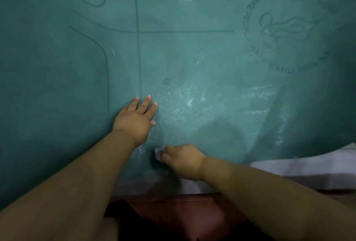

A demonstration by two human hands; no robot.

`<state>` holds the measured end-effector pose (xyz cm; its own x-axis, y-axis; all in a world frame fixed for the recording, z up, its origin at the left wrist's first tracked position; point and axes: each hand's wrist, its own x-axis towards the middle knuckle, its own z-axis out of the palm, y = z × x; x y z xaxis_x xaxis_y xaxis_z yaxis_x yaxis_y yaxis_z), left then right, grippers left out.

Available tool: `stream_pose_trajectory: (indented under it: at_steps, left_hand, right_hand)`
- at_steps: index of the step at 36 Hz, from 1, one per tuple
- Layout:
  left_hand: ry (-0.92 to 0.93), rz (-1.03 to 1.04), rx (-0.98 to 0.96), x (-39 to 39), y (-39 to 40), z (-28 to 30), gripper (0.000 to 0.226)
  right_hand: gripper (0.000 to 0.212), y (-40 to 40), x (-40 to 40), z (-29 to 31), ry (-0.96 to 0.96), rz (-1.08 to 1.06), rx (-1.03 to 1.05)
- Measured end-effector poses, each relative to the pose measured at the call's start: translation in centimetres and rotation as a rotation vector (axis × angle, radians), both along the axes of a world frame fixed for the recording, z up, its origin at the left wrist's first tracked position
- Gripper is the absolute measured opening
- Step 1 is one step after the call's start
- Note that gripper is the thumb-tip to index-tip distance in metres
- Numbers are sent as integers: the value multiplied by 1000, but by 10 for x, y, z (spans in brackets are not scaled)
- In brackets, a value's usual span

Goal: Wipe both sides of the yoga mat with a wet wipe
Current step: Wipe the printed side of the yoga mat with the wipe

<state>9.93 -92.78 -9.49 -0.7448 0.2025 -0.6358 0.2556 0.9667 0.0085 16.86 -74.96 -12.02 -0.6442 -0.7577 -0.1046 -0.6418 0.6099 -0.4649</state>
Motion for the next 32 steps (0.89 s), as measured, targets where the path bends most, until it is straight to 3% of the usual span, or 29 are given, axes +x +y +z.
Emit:
stream_pose_trajectory:
  at_steps: [2, 4, 6, 9, 10, 12, 15, 18, 20, 22, 23, 25, 29, 31, 32]
  left_hand:
    - [23, 0, -10, -10, -3, -1, 57]
    - [58, 56, -22, -20, -9, -3, 59]
    - [76, 84, -28, -27, -15, -5, 61]
    - [81, 60, -22, -30, -17, -8, 60]
    - [83, 66, -16, -30, -16, -8, 59]
    - [90, 79, -5, -29, -15, -9, 59]
    - [122, 79, 5, -27, -15, -13, 60]
    - [149, 77, 25, -28, -17, -15, 61]
    - [158, 79, 36, -29, -17, -17, 61]
    - [163, 84, 50, -29, -17, -17, 61]
    - [164, 87, 58, -29, -17, -18, 60]
    - [168, 94, 71, -29, -18, -19, 60]
    - [178, 119, 81, -29, -16, -19, 59]
    - [187, 143, 96, -30, -13, -20, 58]
    - [189, 165, 111, -32, -11, -20, 57]
  right_hand:
    - [28, 10, -18, -3, -23, 181, 19]
    - [33, 26, -55, -1, 24, 79, 133]
    - [47, 50, -100, -1, 87, -309, 336]
    - [33, 91, -143, 12, -94, -1080, 361]
    - [29, 99, -147, 10, -109, -1235, 327]
    - [29, 95, -146, 3, -123, -1336, 335]
    - [37, 51, -120, -6, -97, -1060, 305]
    - [40, 9, -77, -8, 102, -346, 115]
    - [30, 9, -67, -9, 121, 96, 77]
    - [26, 20, -83, -6, 90, 296, 127]
    - [25, 25, -100, 1, 80, 273, 166]
    - [25, 39, -142, 13, 88, -22, 259]
    - [36, 96, -215, 16, 2, -941, 494]
    - [32, 102, -220, 9, -31, -1227, 452]
    - [32, 94, -216, 2, -64, -1268, 407]
